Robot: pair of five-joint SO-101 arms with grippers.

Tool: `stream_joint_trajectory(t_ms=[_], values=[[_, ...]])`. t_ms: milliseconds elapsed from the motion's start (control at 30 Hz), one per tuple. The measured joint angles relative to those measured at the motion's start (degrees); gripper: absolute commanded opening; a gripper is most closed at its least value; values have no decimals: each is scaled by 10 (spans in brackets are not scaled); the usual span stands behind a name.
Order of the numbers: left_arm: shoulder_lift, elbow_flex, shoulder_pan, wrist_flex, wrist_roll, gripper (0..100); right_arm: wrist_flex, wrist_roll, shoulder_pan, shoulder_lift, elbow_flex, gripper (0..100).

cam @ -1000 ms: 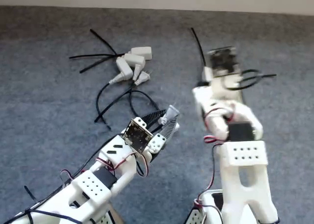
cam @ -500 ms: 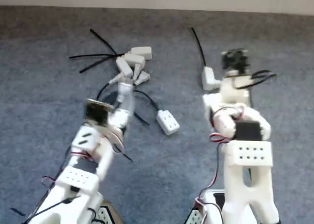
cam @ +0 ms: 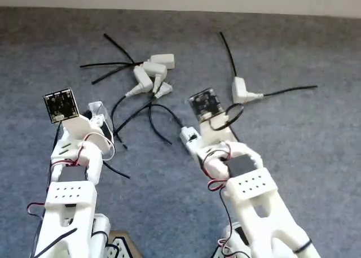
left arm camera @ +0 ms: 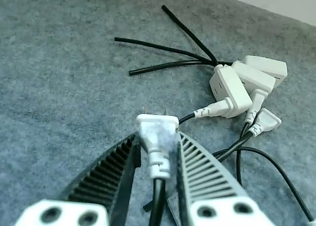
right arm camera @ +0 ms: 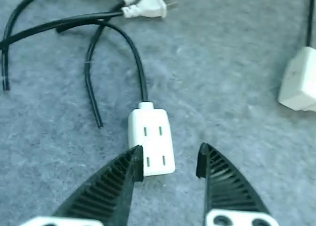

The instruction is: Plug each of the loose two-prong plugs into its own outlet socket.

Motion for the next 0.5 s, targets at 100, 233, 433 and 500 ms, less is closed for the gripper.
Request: stream_joint_trajectory(t_ms=[100, 233, 433, 500], values=[[0, 0, 0, 0, 0, 6, -27, 0, -9, 60, 1, 181], [0, 0, 0, 0, 0, 6, -39, 0, -9, 184, -46, 181], [0, 0, 3, 0, 0, 6, -40, 0, -13, 326, -134, 181], [0, 0, 3, 0, 0, 6, -41, 0, -13, 353, -151, 181]])
